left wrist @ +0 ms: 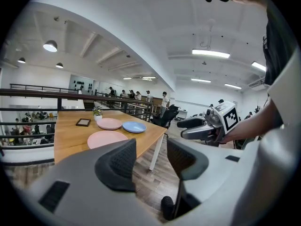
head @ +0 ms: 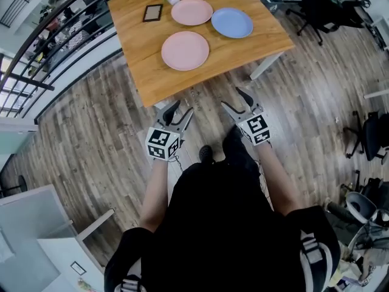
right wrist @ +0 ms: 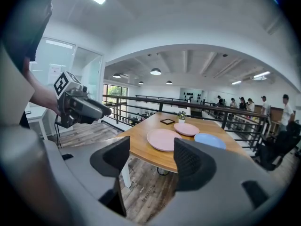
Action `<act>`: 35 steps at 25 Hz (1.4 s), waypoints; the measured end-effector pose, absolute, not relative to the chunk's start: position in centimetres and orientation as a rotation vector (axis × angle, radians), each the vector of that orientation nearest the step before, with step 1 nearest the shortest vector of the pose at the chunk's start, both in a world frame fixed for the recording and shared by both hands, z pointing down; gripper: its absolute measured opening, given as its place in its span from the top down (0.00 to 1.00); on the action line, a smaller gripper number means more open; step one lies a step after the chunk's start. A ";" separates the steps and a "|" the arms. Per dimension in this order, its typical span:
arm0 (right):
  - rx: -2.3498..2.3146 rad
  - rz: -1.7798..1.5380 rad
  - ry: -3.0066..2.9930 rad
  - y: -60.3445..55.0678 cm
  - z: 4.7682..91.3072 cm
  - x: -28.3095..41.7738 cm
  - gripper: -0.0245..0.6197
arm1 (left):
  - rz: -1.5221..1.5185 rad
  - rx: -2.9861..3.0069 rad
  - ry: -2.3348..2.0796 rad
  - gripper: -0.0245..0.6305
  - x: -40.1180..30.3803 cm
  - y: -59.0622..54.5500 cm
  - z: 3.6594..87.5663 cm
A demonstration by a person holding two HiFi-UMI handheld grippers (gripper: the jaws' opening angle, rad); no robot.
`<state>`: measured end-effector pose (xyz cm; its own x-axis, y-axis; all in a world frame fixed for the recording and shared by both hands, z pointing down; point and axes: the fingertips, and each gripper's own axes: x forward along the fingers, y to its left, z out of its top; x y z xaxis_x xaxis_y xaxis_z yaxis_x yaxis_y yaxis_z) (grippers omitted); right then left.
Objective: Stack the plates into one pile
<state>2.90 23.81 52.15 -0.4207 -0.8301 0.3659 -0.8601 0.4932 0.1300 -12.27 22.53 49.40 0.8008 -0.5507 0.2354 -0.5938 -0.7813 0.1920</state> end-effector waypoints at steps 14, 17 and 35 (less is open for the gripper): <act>1.373 0.137 -2.349 22.8 53.5 4.4 0.50 | 0.216 2.691 -0.932 0.63 -11.3 21.9 48.9; 1.372 0.151 -2.362 22.2 53.5 4.4 0.50 | 0.219 2.675 -0.946 0.63 -11.3 21.4 49.0; 1.288 0.211 -2.362 16.8 54.6 7.0 0.55 | 0.193 2.605 -1.047 0.64 -9.5 17.1 49.4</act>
